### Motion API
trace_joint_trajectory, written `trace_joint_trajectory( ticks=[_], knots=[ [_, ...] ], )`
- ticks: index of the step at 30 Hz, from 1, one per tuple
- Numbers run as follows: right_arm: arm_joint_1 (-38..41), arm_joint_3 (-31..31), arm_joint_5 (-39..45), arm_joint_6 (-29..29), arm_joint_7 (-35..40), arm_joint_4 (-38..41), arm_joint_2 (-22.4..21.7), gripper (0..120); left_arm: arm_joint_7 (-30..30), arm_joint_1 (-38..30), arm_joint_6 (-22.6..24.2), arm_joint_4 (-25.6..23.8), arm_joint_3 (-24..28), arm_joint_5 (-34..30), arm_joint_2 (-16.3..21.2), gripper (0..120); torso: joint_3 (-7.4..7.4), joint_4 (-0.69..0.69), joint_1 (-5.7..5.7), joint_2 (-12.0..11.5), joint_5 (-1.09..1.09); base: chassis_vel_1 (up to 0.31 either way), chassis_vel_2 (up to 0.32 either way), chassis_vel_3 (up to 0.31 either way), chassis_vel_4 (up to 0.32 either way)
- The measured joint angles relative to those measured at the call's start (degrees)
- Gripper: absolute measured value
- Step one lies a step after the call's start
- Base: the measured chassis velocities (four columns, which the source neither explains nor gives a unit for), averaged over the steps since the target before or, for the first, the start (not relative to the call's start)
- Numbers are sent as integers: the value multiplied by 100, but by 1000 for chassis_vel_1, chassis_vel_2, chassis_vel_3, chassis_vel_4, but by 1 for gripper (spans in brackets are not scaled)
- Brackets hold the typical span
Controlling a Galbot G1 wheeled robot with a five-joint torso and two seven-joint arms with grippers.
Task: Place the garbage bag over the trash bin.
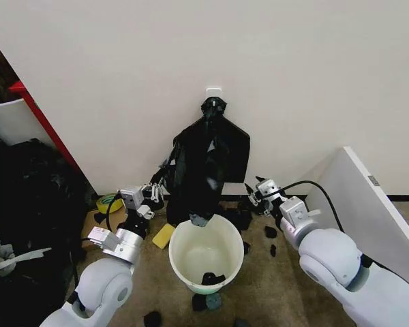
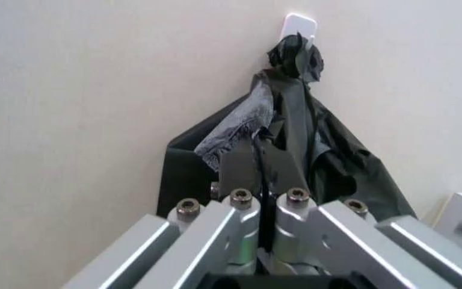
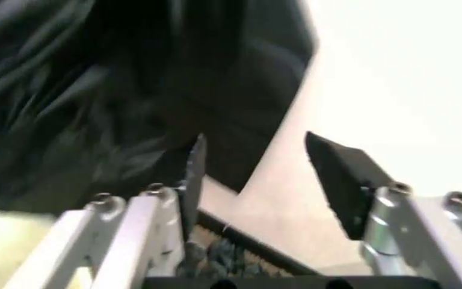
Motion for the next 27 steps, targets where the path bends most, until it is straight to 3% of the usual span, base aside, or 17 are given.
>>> trace_joint_trajectory(
  ticks=[4, 7, 12, 13, 17, 18, 23, 24, 27],
  knots=[
    [-289, 484, -47, 219, -526, 636, -318, 68, 0, -14, 1, -2, 0, -2, 22, 0, -1, -2, 0, 0, -2, 0, 0, 0, 0],
    [-309, 322, -227, 237, -832, 933, -527, 77, 0, -15, 1, 0, 13, 5, 5, 0, -1, -2, -1, 0, -1, 0, 0, 0, 0],
    [514, -983, -824, -97, -1006, 916, -626, 97, 9, 44, 1, 11, 66, 135, -63, 0, -1, 0, 0, 0, -1, 0, 0, 0, 0],
    [514, -983, -824, -97, -1006, 916, -626, 97, 9, 44, 1, 11, 66, 135, -63, 0, -1, 0, 0, 0, -1, 0, 0, 0, 0],
    [2239, -2496, -641, -548, -589, 370, -325, 100, 29, 143, -14, 5, -1, 272, -111, 0, 0, 1, 0, -1, -1, 0, 0, 0, 0],
    [2239, -2496, -641, -548, -589, 370, -325, 100, 29, 143, -14, 5, -1, 272, -111, 0, 0, 1, 0, -1, -1, 0, 0, 0, 0],
    [3877, -3977, -461, -657, -194, -499, 378, 100, 30, 363, -30, -155, -304, 350, -172, 0, 1, 0, 0, -1, 1, 0, 0, 0, 0],
    [4099, -4163, -460, -657, -155, -624, 483, 100, 31, 408, -34, -193, -345, 364, -183, 0, 0, 7, 0, -1, 2, 0, 0, 0, 0],
    [4523, -4567, -519, -657, -110, -870, 569, 100, 30, 463, -44, -236, -392, 393, -186, 0, 1, 5, 0, -1, -5, 0, 0, 0, 0]
  ],
)
